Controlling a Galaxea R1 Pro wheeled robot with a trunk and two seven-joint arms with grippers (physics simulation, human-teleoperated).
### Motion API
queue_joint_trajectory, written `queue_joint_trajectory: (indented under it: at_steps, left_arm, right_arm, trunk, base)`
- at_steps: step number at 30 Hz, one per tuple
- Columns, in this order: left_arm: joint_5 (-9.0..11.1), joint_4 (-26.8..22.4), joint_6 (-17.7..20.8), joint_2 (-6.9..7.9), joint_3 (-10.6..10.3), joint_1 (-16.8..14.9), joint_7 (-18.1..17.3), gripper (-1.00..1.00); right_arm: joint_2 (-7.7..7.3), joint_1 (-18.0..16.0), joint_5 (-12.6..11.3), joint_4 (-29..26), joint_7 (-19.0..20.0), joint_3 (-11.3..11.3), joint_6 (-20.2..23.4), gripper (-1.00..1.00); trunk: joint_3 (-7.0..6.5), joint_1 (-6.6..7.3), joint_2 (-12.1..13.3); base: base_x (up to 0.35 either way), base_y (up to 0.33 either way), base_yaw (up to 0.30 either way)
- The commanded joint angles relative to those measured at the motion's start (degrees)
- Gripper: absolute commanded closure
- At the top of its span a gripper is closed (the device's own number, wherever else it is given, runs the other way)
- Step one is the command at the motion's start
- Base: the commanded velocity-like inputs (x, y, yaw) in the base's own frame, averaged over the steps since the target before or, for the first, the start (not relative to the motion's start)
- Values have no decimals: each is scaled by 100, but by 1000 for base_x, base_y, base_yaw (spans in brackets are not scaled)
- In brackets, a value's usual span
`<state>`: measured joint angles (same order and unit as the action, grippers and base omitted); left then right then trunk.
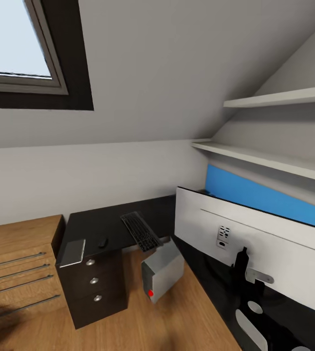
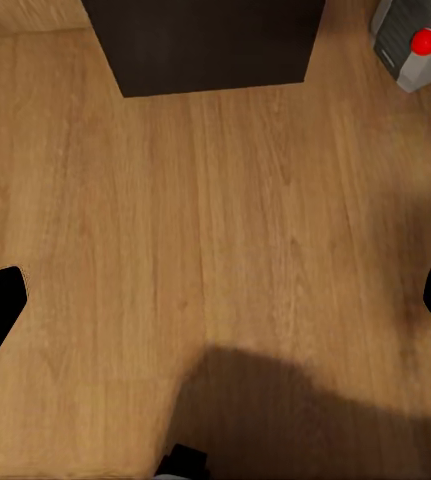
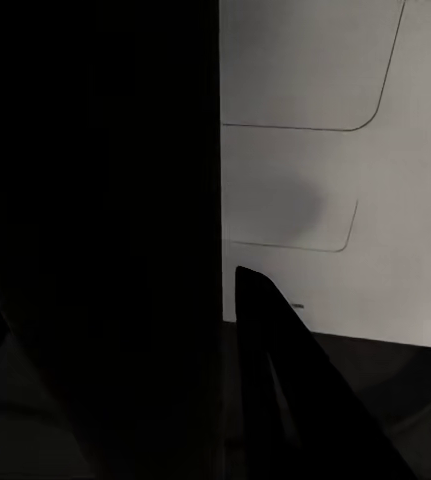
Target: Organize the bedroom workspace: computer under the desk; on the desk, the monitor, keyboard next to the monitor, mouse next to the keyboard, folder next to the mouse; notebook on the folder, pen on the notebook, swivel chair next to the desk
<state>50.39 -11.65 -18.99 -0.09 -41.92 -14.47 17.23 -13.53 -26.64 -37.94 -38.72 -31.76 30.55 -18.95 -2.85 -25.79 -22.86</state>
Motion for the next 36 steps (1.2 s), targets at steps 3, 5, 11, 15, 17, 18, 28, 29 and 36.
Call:
queue_joint_trajectory:
  at_steps: [3, 5, 11, 15, 17, 18, 28, 29, 36]
  left_arm:
    - [32, -1, -17, 1, -46, -3, 35, -100]
    - [32, -3, -17, 1, -45, -3, 35, -100]
    - [32, -2, -17, 1, -44, -3, 35, -100]
    - [32, 0, -17, 1, -44, -1, 35, -100]
    - [32, -2, -17, 1, -44, -1, 35, -100]
    - [32, -3, -17, 1, -44, -2, 35, -100]
    - [32, -4, -17, 1, -44, -2, 35, -100]
    - [32, -2, -17, 1, -44, -1, 35, -100]
    - [32, -2, -17, 1, -44, -2, 35, -100]
  right_arm:
    - [-6, -8, -38, -11, -40, 47, -47, 100]
    - [-3, -8, -38, -12, -41, 52, -47, 100]
    - [-8, -8, -38, -13, -40, 55, -47, 100]
    - [-5, -8, -38, -13, -41, 52, -47, 100]
    - [-1, -8, -38, -13, -42, 54, -47, 100]
    - [-1, -8, -38, -13, -42, 54, -47, 100]
    - [0, -8, -38, -13, -43, 56, -47, 100]
    - [-2, -8, -38, -13, -42, 56, -47, 100]
    - [-8, -8, -37, -13, -41, 64, -48, 100]
  trunk:
    - [2, 1, -6]
    - [2, 1, -6]
    - [2, 1, -6]
    - [2, 1, -6]
    - [2, 1, -6]
    - [2, 1, -6]
    - [2, 1, -6]
    - [2, 1, -6]
    - [2, 1, -6]
  base:
    - [-271, 0, 0]
    - [-271, 0, 0]
    - [-271, 0, 0]
    - [-271, -2, 0]
    - [-270, -79, 0]
    - [-268, -133, 0]
    - [-261, -201, 0]
    - [-249, -222, 0]
    - [-105, -93, 0]
